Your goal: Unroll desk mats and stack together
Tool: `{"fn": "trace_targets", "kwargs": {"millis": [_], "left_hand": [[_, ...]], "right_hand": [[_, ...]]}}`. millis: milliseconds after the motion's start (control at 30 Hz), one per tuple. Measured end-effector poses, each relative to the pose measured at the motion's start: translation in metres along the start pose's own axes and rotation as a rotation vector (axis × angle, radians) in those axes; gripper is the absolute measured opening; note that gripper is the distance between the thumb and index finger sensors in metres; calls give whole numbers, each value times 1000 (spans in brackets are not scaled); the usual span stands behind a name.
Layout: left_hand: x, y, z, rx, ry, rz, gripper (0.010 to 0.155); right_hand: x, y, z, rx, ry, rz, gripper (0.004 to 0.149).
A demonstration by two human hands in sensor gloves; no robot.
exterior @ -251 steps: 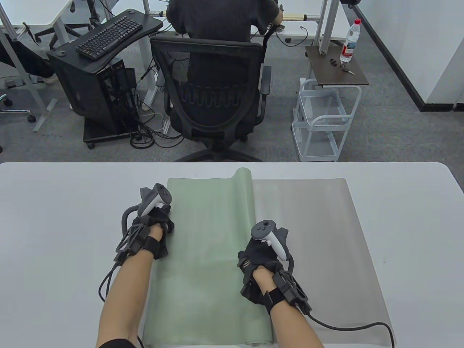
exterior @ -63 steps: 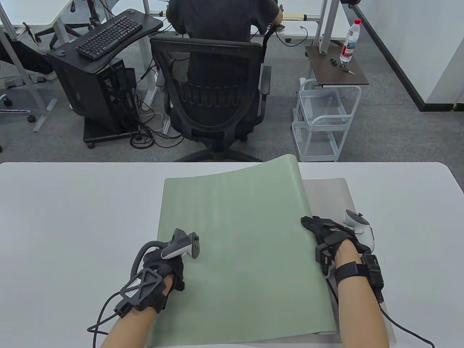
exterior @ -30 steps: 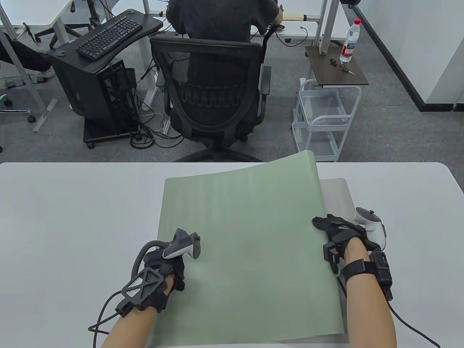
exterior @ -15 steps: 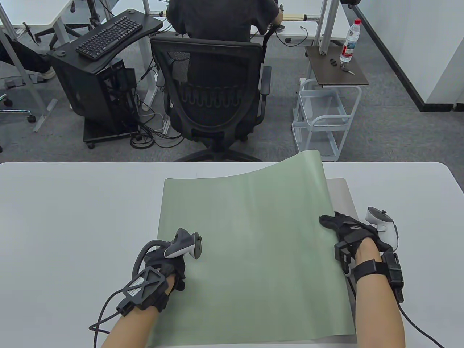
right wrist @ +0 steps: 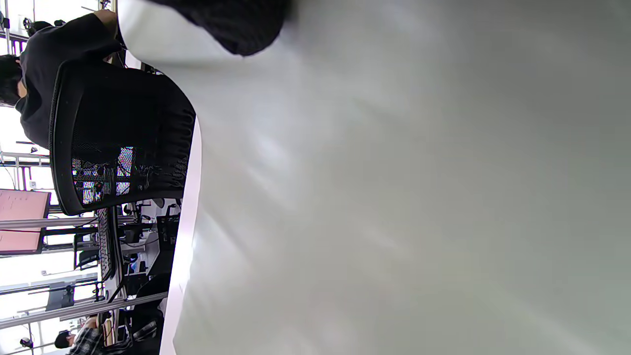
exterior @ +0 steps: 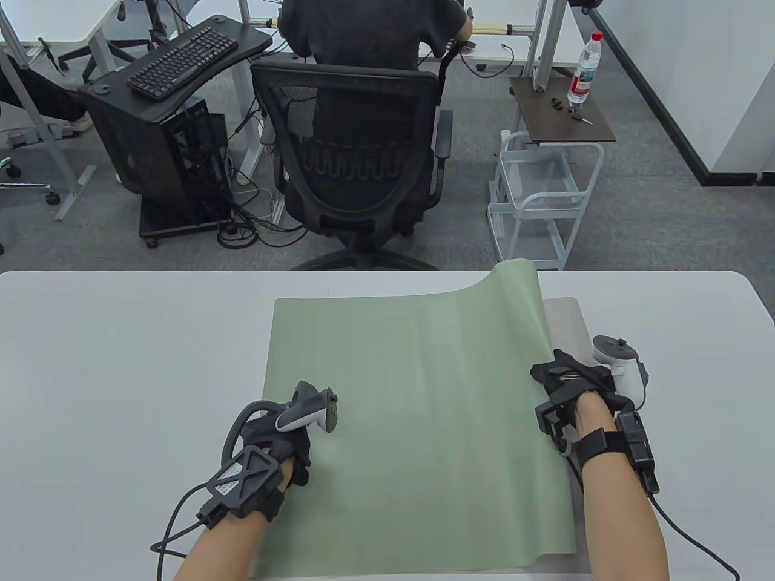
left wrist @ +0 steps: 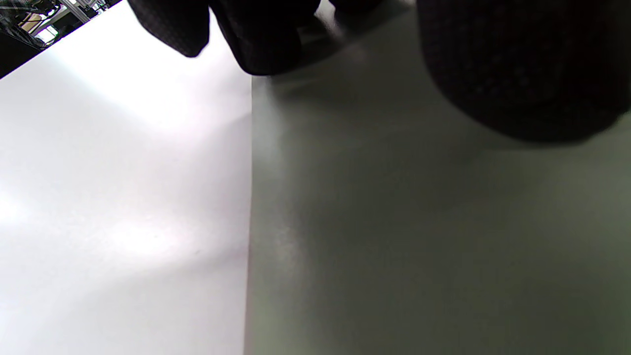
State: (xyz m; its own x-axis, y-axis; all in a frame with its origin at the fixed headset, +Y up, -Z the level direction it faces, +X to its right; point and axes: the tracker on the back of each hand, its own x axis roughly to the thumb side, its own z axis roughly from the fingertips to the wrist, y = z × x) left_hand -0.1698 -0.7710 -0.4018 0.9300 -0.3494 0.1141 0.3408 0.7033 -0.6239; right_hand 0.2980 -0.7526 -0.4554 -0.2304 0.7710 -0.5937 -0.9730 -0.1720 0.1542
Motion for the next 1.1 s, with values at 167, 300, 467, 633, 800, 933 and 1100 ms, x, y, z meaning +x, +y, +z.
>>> {"fn": "trace_targets", "kwargs": {"millis": [167,300,467,633,800,933,1100], "left_hand": [[1,0,0,-5,7,-4,92],[2,1,0,-6,7,-6,92],[2,1,0,-6,8,-7,92],[2,1,0,-8,12,-10,92],[3,1,0,-11,15,-13,92],[3,1,1,-13,16,-19,92],[3,1,0,-8,7,-18,92]], "right_hand": [[-4,1,-3,38,-56,-77,70],[-5,4,-5,149,-111,-172,71],[-3,3,-3,191,-151,-179,73],[-11,3,-3,206,-94,-292,66],[-13,4,-5,265,-106,-286,44],[-3,7,-4,214,-115,-204,37],[13,21,-3,82,-74,66,50]]}}
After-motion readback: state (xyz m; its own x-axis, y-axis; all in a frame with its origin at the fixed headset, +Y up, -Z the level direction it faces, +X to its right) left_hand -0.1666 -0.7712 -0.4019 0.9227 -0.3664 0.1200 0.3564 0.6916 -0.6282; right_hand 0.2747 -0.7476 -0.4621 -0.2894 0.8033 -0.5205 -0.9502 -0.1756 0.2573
